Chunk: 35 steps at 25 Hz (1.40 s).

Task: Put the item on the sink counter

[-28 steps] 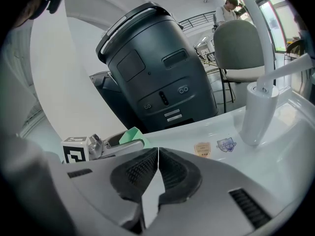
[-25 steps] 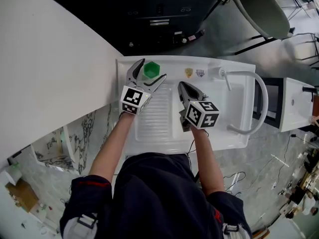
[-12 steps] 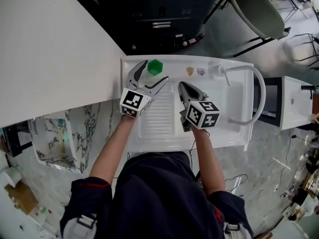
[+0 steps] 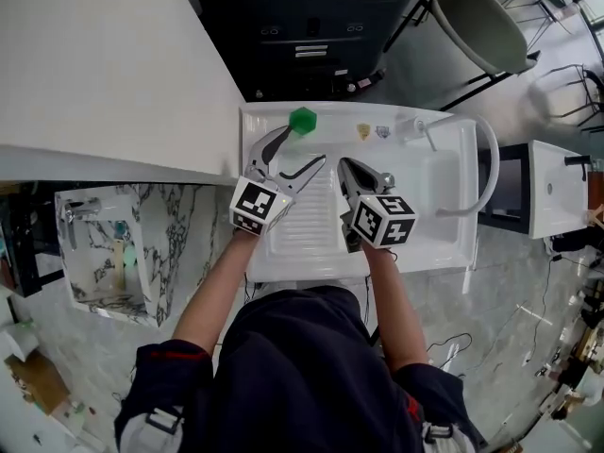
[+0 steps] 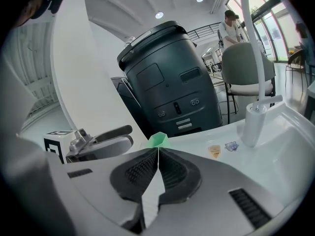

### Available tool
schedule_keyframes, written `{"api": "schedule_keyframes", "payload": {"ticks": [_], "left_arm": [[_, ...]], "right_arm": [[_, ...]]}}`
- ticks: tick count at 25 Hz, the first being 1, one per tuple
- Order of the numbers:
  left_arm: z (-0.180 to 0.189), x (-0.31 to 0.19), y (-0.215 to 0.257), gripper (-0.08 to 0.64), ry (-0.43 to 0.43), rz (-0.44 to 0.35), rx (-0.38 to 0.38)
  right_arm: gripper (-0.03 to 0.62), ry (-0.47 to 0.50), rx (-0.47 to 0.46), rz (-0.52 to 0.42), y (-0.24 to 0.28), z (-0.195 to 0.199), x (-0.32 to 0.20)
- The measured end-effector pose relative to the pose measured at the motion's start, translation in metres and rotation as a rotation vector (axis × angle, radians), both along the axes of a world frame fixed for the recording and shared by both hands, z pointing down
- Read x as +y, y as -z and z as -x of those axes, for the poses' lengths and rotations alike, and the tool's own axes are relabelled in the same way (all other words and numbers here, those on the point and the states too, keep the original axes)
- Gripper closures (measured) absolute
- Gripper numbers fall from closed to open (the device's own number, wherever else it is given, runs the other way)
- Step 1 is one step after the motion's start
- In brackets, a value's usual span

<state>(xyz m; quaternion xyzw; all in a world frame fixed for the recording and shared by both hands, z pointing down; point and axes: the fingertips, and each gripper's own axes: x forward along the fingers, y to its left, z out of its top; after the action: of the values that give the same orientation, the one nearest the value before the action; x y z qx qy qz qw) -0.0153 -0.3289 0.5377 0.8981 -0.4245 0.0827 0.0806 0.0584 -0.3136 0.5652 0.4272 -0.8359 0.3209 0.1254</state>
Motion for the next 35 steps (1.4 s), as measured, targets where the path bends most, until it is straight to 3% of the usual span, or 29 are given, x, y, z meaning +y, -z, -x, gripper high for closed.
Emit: {"api": "schedule_keyframes", "payload": {"ticks": [2, 6, 11, 19, 27, 35], "left_arm": [[0.003, 0.009, 0.01, 0.247, -0.001, -0.016, 0.002], [0.007, 0.027, 0.029, 0.281, -0.003, -0.039, 0.006], [0.013, 0.054, 0.036, 0.377, -0.009, -0.024, -0.041], [0.022, 0.102, 0.047, 0.466, -0.022, -0.017, -0.066], [0.035, 0.14, 0.052, 0.512, 0.007, 0.022, -0.093], [0.029, 0.173, 0.065, 0.532, -0.037, 0.021, -0.092]], "right_arm": [[0.557, -0.003, 0.001, -0.011, 0.006, 0.003, 0.008], [0.557, -0.006, -0.001, -0.038, 0.019, 0.01, 0.023], [0.557, -0.016, 0.005, -0.071, 0.035, 0.016, 0.043], [0.557, -0.036, 0.001, -0.126, 0.059, 0.022, 0.079], [0.557, -0.043, -0.001, -0.162, 0.078, 0.028, 0.114], [0.557, -0.062, 0.004, -0.205, 0.096, 0.03, 0.146]]}}
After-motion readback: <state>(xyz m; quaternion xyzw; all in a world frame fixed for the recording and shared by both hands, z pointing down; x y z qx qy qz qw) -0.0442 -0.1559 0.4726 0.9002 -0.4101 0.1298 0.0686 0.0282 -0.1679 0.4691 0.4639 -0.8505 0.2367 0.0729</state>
